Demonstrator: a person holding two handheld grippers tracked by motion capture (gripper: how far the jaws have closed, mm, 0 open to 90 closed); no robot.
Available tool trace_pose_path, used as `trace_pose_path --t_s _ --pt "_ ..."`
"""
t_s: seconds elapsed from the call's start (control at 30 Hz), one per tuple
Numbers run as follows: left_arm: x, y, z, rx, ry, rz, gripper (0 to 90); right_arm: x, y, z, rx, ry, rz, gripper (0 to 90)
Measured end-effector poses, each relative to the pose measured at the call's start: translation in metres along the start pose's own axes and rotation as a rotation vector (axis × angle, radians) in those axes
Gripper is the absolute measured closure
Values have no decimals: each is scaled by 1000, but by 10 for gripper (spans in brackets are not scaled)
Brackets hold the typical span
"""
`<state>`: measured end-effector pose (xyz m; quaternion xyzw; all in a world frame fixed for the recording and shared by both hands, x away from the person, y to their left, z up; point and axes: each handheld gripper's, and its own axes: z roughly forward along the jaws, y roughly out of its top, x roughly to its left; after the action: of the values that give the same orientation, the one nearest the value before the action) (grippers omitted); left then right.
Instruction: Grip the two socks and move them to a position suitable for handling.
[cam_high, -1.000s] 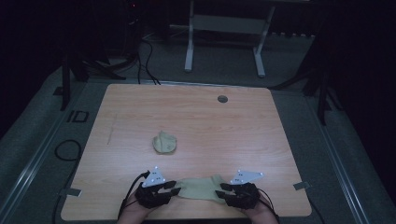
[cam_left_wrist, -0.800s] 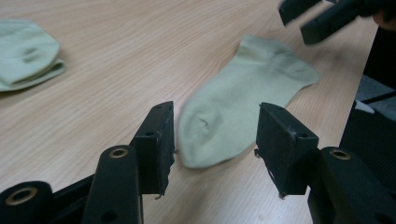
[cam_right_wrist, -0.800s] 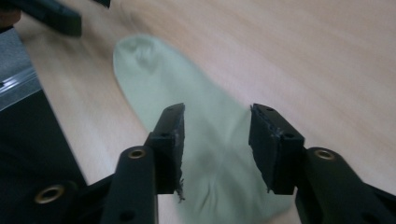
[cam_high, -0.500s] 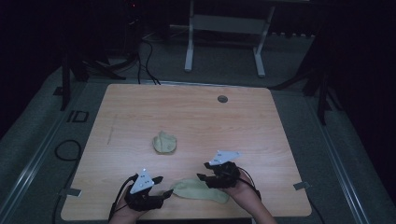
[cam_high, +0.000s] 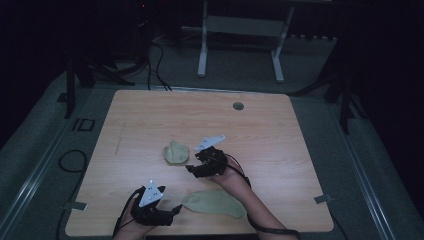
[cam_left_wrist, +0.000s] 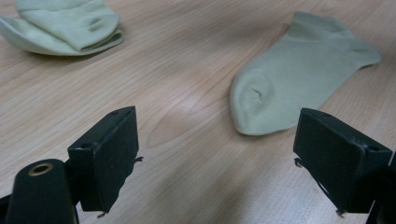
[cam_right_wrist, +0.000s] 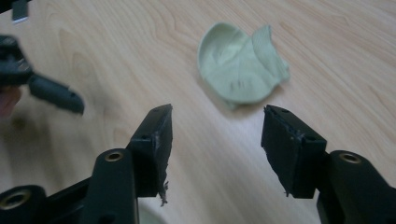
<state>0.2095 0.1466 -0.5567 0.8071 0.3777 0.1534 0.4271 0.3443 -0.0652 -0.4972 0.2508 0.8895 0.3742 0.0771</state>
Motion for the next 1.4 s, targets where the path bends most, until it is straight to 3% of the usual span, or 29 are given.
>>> trace_pose_path --t_s 0.23,0.37,0.5,0.7,0.87,0.9,0.93,1.2,1.33,1.4 --pt "2 -1 -1 -6 -9 -10 142 -2 27 28 14 -13 0 406" --pt "4 -3 1 12 -19 -21 143 -7 42 54 39 -37 21 401" --pt "4 -4 1 11 -17 -16 143 -8 49 75 69 -67 18 393" --pt "8 -5 0 -2 -24 -48 143 -16 47 103 92 -118 50 386" --pt "9 -6 -1 -8 -31 -57 143 -12 45 120 138 -150 12 376" --pt "9 -6 -1 -8 -28 -57 143 -9 43 122 141 -170 -29 376" --pt "9 -6 -1 -8 -29 -58 143 -7 42 122 134 -181 -61 400" --pt "7 -6 -1 -6 -24 -51 143 -3 41 121 129 -173 -72 526" --pt "7 -7 0 -3 -22 -53 143 0 42 120 139 -201 -93 715" --pt "7 -7 0 -4 -19 -53 143 0 42 120 149 -210 -104 767"
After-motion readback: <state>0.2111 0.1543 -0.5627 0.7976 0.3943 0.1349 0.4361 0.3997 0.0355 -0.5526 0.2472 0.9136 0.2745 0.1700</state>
